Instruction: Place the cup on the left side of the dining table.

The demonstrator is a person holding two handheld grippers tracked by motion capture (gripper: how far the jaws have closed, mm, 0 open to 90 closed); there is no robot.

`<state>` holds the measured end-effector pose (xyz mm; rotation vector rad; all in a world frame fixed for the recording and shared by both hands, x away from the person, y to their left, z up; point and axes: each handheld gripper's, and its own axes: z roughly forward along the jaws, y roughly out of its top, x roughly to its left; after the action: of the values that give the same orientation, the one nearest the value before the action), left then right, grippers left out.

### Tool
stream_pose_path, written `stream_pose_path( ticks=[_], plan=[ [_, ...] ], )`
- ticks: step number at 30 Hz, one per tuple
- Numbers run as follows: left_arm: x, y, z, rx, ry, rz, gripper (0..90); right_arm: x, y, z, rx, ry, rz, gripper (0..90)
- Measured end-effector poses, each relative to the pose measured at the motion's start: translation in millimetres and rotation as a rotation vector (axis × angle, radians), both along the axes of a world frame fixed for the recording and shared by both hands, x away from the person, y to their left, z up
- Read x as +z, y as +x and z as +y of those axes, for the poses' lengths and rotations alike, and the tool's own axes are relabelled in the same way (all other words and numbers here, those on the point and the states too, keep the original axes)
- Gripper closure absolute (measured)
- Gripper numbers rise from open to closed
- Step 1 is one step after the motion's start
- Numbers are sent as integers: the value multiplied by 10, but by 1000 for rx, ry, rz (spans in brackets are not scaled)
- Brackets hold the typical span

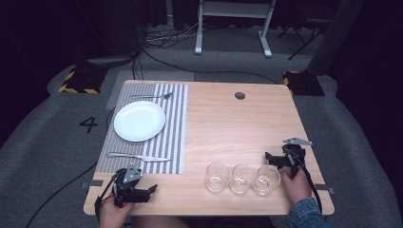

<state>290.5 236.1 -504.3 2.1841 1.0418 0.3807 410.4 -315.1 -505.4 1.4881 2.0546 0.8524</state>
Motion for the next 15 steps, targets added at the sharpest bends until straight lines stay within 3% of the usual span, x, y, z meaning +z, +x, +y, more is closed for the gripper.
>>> stream_pose_path(
  ticks=[10, 15],
  plan=[
    [3, -9, -7, -1, 2, 3, 159, 0, 0, 0, 1, 0, 0, 4],
    [1, -8, -48, 25, 0, 2, 159, -1, -1, 0, 0, 0, 0, 5]
  ],
)
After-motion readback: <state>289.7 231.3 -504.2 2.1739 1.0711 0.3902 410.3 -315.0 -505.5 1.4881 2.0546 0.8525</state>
